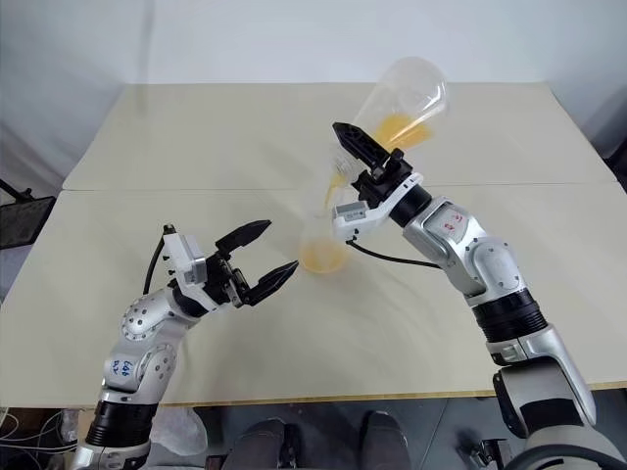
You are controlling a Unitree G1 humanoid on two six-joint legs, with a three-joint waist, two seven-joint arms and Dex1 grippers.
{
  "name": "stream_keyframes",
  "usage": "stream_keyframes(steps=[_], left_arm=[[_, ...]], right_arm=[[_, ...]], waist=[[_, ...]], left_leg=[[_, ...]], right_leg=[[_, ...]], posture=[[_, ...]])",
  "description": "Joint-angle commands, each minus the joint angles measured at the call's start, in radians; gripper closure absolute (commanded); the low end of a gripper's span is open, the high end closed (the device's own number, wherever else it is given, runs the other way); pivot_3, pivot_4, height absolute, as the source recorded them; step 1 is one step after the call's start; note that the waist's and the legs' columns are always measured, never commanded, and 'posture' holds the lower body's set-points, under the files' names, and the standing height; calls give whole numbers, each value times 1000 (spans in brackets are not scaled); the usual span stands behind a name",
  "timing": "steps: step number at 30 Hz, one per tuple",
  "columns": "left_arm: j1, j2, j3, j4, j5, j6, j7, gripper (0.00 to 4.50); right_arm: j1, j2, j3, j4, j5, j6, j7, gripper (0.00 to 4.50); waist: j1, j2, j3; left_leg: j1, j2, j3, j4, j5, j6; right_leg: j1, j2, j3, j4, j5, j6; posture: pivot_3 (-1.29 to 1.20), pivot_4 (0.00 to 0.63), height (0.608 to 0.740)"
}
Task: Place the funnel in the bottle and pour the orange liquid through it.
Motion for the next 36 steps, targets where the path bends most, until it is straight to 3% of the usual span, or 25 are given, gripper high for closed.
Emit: stream_keyframes(steps=[1, 36], left_arm=[[5, -12, 4, -52, -30, -12, -4, 0], [-4, -40, 4, -31, -13, -22, 18, 0]], right_arm=[[-36, 5, -11, -37, 2, -6, -28, 2028], [-75, -24, 1, 28, -89, -50, -113, 2028]], waist=[[0, 0, 0], [-1, 0, 0]], left_leg=[[0, 0, 0, 0, 0, 0], [0, 0, 0, 0, 0, 0]], right_leg=[[0, 0, 0, 0, 0, 0], [0, 0, 0, 0, 0, 0]], posture=[[0, 150, 740], [0, 150, 740]])
